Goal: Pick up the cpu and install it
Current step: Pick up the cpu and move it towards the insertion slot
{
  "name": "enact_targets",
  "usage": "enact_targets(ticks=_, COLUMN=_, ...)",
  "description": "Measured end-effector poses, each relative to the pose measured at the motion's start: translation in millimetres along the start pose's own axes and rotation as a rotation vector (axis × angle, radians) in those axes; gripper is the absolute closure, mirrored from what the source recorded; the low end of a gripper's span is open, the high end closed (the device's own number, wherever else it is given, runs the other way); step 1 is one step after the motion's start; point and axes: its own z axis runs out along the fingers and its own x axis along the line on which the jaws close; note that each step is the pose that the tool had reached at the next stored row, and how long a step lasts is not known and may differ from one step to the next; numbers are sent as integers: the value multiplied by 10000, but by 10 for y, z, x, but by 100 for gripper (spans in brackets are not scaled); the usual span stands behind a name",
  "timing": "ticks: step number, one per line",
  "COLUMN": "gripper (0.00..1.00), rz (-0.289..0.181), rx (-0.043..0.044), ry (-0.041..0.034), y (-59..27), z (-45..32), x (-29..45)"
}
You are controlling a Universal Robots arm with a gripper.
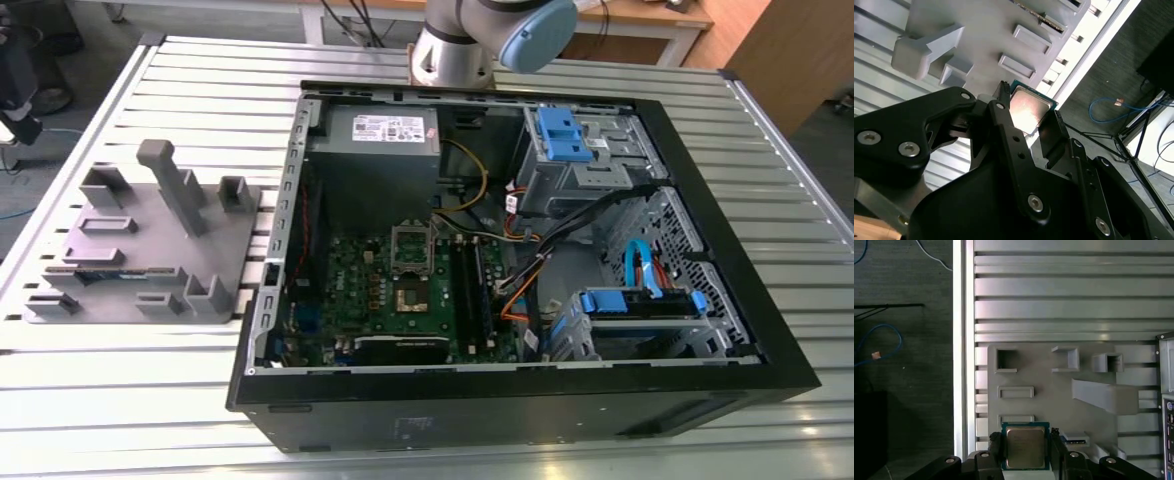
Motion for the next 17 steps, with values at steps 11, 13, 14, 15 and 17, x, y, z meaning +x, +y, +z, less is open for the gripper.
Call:
enact_targets(ticks=11, gripper=53, rz=0, rx=0, ry=0, y=12, z=-242, x=-7)
enact_targets(ticks=13, gripper=53, rz=0, rx=0, ry=1, y=13, z=-278, x=-8)
enact_targets(ticks=14, gripper=53, rz=0, rx=1, ry=1, y=14, z=-295, x=-9)
enact_targets(ticks=15, gripper=53, rz=0, rx=0, ry=1, y=15, z=-305, x=-9)
enact_targets(ticks=17, gripper=53, rz=1, rx=-2, ry=-2, y=15, z=-309, x=-9)
